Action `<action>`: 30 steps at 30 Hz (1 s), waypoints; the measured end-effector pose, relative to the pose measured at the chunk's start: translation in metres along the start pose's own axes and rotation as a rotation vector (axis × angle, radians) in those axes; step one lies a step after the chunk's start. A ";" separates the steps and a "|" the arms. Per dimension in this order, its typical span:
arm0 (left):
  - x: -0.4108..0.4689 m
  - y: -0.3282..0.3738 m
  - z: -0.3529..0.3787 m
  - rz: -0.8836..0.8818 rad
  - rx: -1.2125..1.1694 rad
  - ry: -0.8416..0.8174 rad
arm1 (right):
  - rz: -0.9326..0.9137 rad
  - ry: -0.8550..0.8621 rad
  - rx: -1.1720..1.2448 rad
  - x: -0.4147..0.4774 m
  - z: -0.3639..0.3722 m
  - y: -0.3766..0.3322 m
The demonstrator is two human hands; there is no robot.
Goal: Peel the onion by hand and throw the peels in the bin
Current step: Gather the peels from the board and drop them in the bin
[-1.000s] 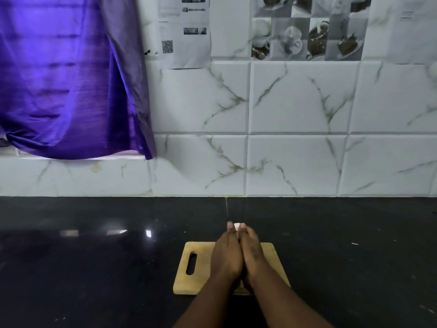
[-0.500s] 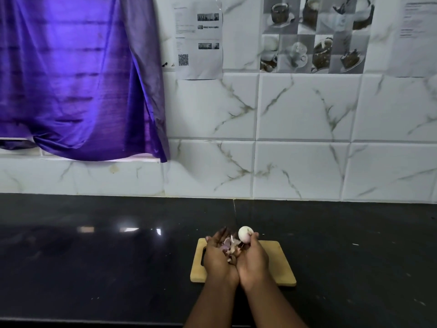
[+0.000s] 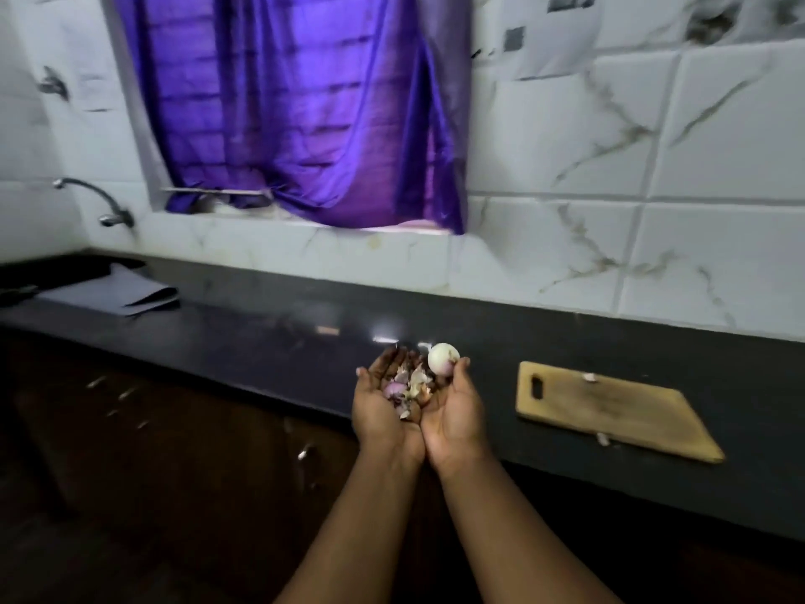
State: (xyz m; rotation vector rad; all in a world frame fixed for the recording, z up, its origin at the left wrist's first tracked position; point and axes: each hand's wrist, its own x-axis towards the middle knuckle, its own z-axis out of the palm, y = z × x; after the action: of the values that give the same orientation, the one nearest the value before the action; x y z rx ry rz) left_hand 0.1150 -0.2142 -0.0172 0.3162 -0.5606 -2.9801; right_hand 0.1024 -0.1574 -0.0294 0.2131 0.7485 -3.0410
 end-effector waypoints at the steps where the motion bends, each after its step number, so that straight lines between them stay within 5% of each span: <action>1: -0.002 0.015 -0.016 0.029 -0.007 0.029 | 0.038 -0.008 -0.010 -0.007 0.002 0.021; 8: -0.035 0.093 -0.154 0.118 -0.060 0.303 | 0.311 0.094 -0.081 -0.054 -0.034 0.169; 18: -0.050 0.118 -0.362 0.112 -0.173 0.769 | 0.714 0.423 -0.265 -0.090 -0.135 0.340; 30: -0.026 0.147 -0.480 0.077 -0.198 1.025 | 0.768 0.371 -0.640 -0.083 -0.176 0.440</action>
State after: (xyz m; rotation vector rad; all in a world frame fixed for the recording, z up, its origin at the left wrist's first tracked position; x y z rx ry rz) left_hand 0.2531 -0.5147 -0.3952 1.5761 -0.1359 -2.2964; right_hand 0.2228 -0.4685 -0.3759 0.8266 1.2428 -1.9548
